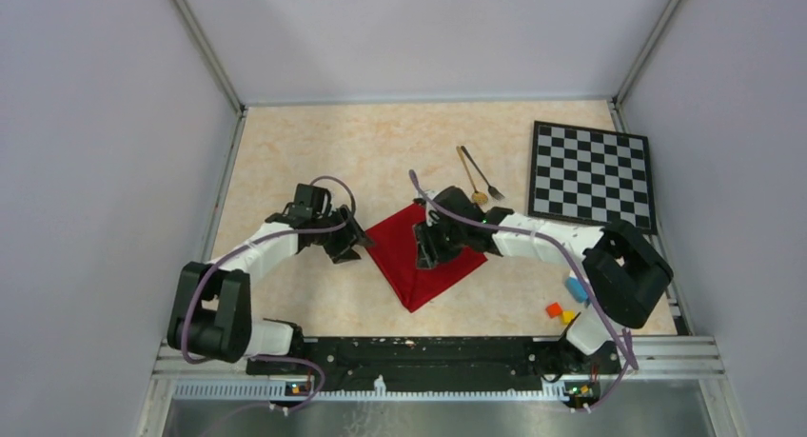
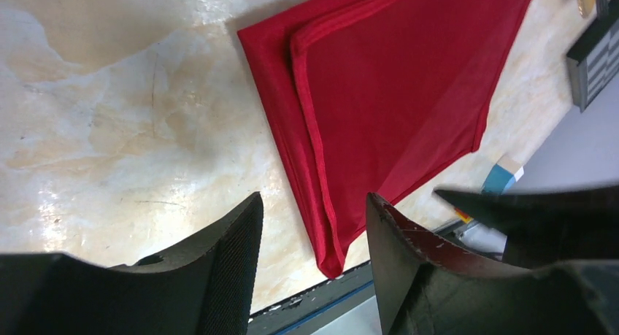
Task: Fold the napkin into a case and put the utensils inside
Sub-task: Pick up the upper triangle-folded napkin from the center of the board.
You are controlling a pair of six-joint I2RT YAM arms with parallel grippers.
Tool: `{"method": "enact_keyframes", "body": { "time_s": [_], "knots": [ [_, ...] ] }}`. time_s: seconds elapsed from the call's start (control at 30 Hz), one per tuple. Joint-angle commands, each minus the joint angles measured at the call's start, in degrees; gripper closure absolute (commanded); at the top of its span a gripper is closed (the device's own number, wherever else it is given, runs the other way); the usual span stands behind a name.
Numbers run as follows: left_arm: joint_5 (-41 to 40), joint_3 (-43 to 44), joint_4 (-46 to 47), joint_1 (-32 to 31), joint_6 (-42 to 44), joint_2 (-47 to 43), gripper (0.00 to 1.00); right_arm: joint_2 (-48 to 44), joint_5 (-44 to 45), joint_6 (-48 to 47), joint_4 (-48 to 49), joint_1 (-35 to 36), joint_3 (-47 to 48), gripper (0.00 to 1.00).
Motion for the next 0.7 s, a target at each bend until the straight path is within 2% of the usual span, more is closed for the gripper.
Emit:
{"method": "enact_keyframes", "body": {
  "time_s": [0.0, 0.17, 0.43, 0.6, 0.67],
  "knots": [
    [-3.77, 3.02, 3.13, -1.54, -5.81, 3.80, 0.41, 0.33, 0.16, -3.04, 1.25, 7.99, 4.89, 0.55],
    [-3.07, 4.14, 5.29, -1.96, -7.57, 9.09, 0.46, 4.49, 7.98, -5.41, -0.48, 14.37, 8.10, 0.56],
    [-6.52, 4.59, 5.42, -2.17, -6.75, 12.39, 0.57, 7.29, 8.74, -6.33, -0.31, 18.57, 9.10, 0.58],
    [-7.01, 4.05, 7.24, -2.22, -6.19, 14.42, 0.65, 8.94, 15.31, -7.97, -1.69, 21.66, 9.80, 0.59],
    [-7.35, 4.17, 7.41, -2.25, -5.69, 15.18, 0.67, 9.96, 18.20, -8.85, -3.15, 22.77, 10.45, 0.62]
  ]
}}
